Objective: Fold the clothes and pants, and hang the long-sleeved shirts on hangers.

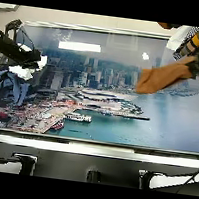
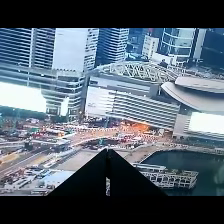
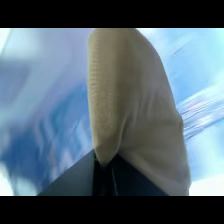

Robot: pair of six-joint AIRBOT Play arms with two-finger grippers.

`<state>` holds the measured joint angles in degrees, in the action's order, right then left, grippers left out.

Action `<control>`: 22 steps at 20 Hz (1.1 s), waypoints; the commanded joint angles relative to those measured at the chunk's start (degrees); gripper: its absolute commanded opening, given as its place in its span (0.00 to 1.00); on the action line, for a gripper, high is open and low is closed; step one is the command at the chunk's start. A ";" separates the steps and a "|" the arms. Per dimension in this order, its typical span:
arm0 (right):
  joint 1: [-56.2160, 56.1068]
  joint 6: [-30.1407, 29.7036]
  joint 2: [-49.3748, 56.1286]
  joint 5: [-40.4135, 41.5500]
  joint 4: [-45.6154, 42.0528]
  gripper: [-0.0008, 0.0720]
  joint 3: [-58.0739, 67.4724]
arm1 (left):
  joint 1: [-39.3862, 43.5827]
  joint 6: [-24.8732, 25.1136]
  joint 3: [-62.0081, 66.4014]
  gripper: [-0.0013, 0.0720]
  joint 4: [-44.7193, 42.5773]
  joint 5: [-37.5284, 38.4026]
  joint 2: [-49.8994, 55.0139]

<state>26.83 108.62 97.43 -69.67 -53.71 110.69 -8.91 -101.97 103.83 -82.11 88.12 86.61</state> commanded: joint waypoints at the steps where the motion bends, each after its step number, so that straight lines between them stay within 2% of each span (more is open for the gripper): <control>1: 6.93 8.74 -2.25 -3.54 -11.61 0.05 1.36 | -0.07 0.20 0.00 0.04 -1.68 -0.02 0.02; 6: 13.40 8.74 -3.02 -15.15 -28.70 0.05 0.48 | -0.07 0.63 0.00 0.04 -2.58 -0.04 0.02; 9: 15.19 8.11 -3.50 -18.69 -31.36 0.05 -4.50 | -0.07 0.66 0.00 0.04 -3.54 -0.02 0.02; 14: 15.34 8.17 -10.93 -15.67 -37.79 0.05 -24.50 | -0.42 0.66 0.00 0.04 -3.52 -0.02 0.02; 19: 15.34 14.19 -21.42 -11.58 -46.10 0.05 -47.30 | -0.42 0.63 0.00 0.04 -3.52 0.00 0.02; 22: 15.34 16.92 -25.70 -10.73 -48.94 0.05 -54.95 | -0.42 0.61 0.00 0.04 -3.50 0.00 0.02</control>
<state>42.13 122.23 76.05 -81.60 -98.15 64.27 -9.26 -101.36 103.83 -85.56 88.12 86.61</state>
